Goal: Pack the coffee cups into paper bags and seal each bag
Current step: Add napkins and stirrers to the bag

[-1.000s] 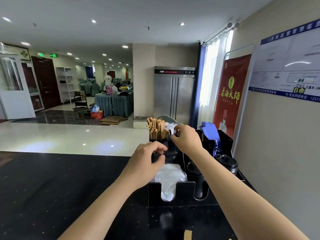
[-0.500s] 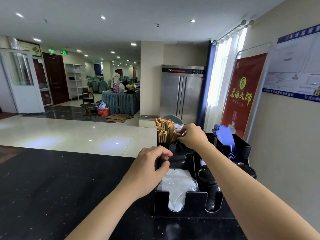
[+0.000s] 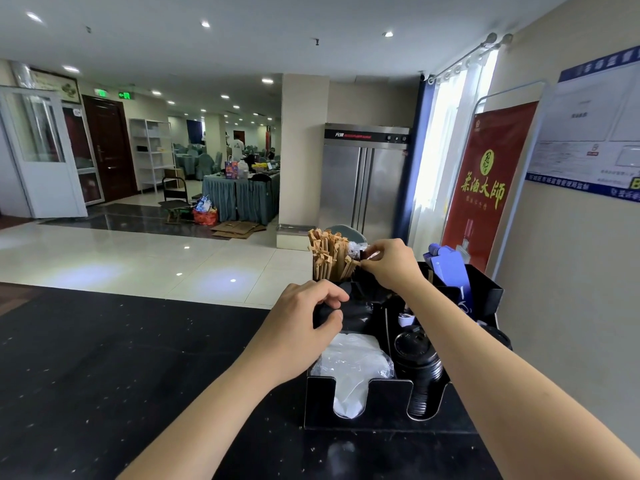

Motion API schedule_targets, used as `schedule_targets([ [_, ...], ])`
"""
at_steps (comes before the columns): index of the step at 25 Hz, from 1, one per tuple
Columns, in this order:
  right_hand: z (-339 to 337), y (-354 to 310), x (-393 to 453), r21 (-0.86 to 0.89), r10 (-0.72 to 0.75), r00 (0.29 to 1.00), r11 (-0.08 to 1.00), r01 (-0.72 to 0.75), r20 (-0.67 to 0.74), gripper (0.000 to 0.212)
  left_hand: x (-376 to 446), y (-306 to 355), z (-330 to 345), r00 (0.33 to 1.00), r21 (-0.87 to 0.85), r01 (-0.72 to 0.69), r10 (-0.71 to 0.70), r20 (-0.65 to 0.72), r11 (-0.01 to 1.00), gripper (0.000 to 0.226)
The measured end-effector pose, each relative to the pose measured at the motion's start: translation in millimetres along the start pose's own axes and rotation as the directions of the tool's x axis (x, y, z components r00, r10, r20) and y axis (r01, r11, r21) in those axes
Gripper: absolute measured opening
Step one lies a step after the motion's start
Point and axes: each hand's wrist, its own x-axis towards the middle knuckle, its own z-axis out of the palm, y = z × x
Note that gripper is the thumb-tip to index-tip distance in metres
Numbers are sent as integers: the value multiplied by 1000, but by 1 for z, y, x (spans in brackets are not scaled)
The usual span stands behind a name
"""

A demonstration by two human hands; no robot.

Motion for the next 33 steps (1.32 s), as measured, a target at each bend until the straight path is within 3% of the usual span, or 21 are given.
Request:
schedule_targets([
  [7,-45,-14,-15,213,-32,982,974,73,-187,11,-4,9,-4,1000,-17,-14,14,-14,1000,22],
  [9,-65,-27,-28,255,-72,967,957,135,-243,3,-6,16,-7,999,-20,-30,30,-29,999,21],
  [14,-116,-67,-73,339,-224,925,882,326,-307,8,-14,37,-15,997,-40,-52,49,-64,998,19],
  [17,-136,-88,-104,389,-294,916,838,384,-271,12,-23,53,-21,993,-69,-52,45,-109,996,26],
  [22,-148,-105,-162,495,-314,940,800,338,-133,14,-53,73,-33,990,-46,-2,-5,-144,999,40],
  [26,-145,-109,-205,540,-277,959,799,267,-64,20,-90,82,-38,994,-28,-3,0,-109,1000,23],
  [33,-126,-96,-279,587,-207,978,797,146,37,21,-169,91,-33,997,-238,50,-60,-37,970,6],
])
